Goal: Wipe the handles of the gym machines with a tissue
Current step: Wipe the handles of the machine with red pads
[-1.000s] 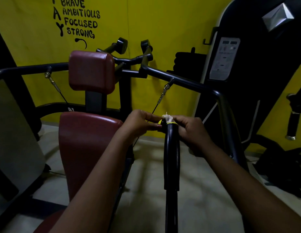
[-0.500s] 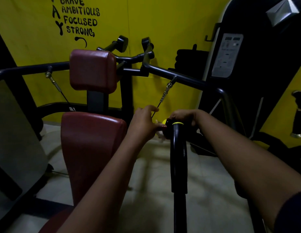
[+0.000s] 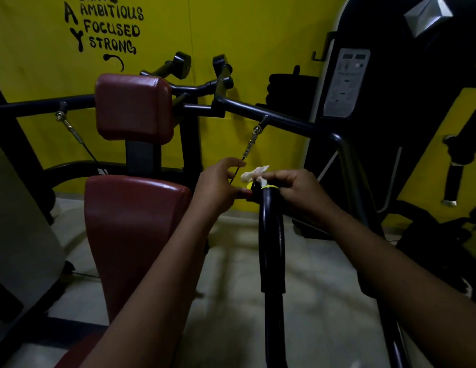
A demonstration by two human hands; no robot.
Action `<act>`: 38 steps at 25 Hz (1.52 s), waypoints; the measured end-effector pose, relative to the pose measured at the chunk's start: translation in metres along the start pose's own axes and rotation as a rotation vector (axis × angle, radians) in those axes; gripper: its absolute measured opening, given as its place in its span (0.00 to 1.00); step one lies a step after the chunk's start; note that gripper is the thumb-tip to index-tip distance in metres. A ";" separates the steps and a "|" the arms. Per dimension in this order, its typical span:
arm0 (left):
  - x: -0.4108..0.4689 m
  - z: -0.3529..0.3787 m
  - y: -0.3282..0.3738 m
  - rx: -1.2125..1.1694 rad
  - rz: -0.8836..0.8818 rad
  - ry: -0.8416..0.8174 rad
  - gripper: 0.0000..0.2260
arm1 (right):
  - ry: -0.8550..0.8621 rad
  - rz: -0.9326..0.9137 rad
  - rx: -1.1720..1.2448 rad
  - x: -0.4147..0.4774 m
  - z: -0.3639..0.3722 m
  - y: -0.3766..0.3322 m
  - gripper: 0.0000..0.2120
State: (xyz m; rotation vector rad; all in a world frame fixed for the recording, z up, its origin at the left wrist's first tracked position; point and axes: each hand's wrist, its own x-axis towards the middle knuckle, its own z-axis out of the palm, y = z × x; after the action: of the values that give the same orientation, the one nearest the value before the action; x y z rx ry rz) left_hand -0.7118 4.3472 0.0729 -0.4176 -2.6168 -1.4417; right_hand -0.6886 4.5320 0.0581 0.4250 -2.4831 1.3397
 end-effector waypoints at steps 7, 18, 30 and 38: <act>-0.002 -0.001 -0.005 -0.349 -0.058 -0.204 0.11 | 0.263 -0.523 -0.440 -0.039 0.012 0.015 0.11; -0.005 0.004 0.013 -0.165 -0.063 -0.086 0.11 | 0.359 -0.637 -0.591 -0.049 0.023 0.019 0.10; -0.003 0.012 0.016 -0.026 0.002 -0.025 0.08 | 0.277 -0.369 -0.316 -0.032 0.005 0.009 0.15; -0.005 0.011 0.016 0.091 0.085 -0.048 0.10 | 0.472 -0.121 -0.160 -0.059 -0.003 0.018 0.10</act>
State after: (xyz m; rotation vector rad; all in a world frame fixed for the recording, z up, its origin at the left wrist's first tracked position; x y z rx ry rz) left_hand -0.7019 4.3637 0.0791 -0.5523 -2.6543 -1.2969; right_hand -0.6414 4.5509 0.0229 0.1895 -2.1132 1.0397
